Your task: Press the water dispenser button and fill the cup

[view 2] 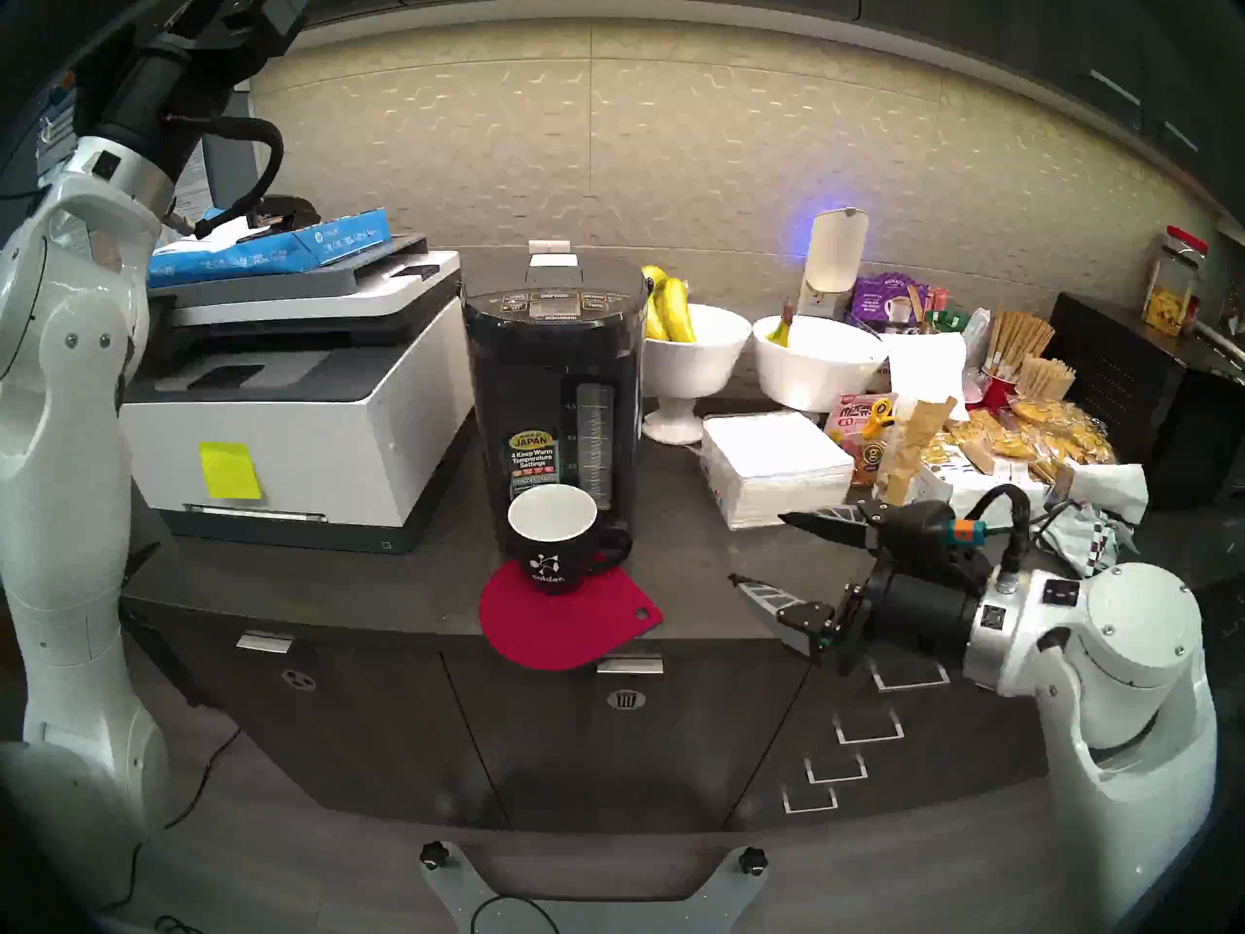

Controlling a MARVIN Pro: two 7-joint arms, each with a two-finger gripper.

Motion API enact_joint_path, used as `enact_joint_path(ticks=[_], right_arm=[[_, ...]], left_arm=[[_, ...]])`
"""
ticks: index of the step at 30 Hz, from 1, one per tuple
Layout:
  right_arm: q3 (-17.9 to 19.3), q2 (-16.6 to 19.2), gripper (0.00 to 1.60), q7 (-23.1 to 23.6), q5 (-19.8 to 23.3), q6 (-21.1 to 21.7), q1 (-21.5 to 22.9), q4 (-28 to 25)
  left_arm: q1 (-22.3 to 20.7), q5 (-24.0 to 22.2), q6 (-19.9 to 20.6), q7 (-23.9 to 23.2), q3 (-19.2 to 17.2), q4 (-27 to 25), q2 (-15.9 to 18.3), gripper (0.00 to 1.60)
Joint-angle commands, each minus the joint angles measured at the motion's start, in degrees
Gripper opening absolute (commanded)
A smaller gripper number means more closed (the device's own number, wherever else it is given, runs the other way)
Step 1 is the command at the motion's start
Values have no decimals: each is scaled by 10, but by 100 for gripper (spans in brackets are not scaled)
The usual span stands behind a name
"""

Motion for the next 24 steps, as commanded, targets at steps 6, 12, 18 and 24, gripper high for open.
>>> enact_joint_path(ticks=[6, 12, 18, 24], right_arm=[[0, 1, 160, 0, 0, -1, 2, -6], [0, 1, 160, 0, 0, -1, 3, -6], [0, 2, 160, 0, -1, -1, 3, -7], [0, 2, 160, 0, -1, -1, 2, -8]], left_arm=[[-86, -48, 46, 8, 9, 19, 10, 160], [-123, -80, 84, 19, 21, 38, 8, 160], [-158, -120, 146, 38, 32, 60, 8, 151], [-202, -166, 233, 63, 33, 72, 12, 160]])
